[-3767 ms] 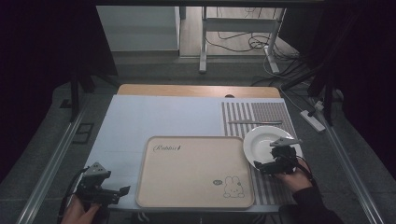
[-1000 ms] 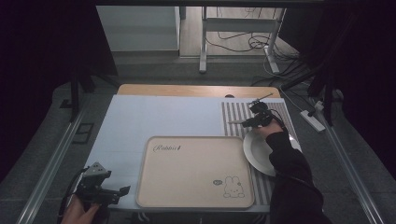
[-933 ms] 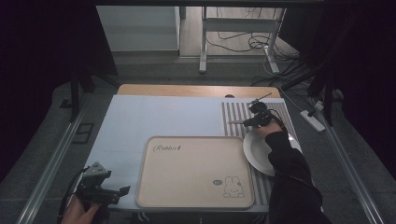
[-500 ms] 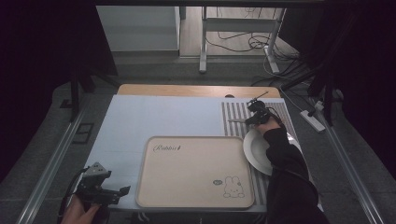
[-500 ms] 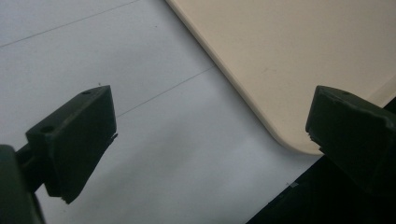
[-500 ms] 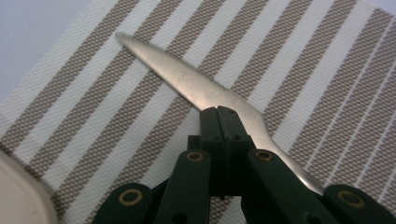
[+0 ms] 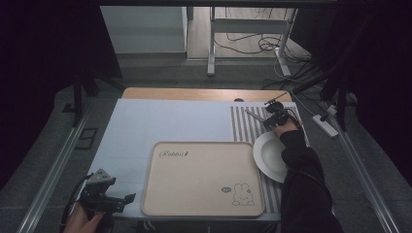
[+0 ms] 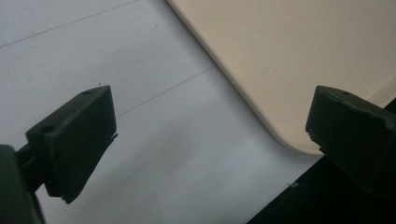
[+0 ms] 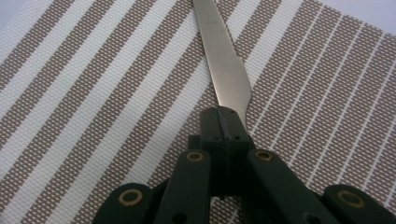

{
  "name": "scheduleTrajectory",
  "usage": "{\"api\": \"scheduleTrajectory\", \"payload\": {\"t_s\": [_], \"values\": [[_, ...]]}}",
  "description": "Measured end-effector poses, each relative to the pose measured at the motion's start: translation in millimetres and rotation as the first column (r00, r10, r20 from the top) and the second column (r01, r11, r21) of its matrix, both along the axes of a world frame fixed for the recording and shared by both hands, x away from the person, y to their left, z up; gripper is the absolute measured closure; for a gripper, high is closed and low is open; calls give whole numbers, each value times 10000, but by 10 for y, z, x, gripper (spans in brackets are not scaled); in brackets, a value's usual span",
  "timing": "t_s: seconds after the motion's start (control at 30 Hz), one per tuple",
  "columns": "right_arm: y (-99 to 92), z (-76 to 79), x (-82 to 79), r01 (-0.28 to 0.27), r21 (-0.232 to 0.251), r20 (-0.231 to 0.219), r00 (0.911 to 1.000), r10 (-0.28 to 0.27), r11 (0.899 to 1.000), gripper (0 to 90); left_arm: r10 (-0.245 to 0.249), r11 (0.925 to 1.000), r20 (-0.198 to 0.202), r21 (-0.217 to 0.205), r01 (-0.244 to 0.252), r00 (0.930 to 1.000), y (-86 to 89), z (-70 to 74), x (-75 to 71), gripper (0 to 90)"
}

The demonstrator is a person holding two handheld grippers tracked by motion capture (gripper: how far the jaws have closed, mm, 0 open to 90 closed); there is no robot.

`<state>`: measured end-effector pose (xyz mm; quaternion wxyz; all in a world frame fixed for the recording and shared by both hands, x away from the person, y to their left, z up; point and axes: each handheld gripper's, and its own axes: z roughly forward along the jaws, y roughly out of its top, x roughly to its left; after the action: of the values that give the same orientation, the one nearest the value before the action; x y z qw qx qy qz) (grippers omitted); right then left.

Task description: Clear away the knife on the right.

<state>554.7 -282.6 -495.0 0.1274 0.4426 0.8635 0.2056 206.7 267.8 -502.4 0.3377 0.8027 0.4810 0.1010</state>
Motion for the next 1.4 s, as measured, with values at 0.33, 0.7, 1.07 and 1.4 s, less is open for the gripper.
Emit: {"api": "scheduleTrajectory", "payload": {"t_s": [0.33,0.7,1.07,1.4], "values": [[-147,0,68,434,-38,213,9988,-433,9991,900,14,10000,-5,33,-14,10000,-4,0,1,28],[-183,195,46,922,158,368,9950,-927,9956,314,31,10000,-8,42,-31,10000,-10,-1,2,28],[-306,178,40,1321,-525,135,9912,-1316,9898,6,36,10000,-12,39,-36,10000,-10,-1,5,28],[-443,14,25,1455,-824,-580,9869,-1505,9859,130,47,10000,-26,9,-47,10000,-4,0,7,28]]}}
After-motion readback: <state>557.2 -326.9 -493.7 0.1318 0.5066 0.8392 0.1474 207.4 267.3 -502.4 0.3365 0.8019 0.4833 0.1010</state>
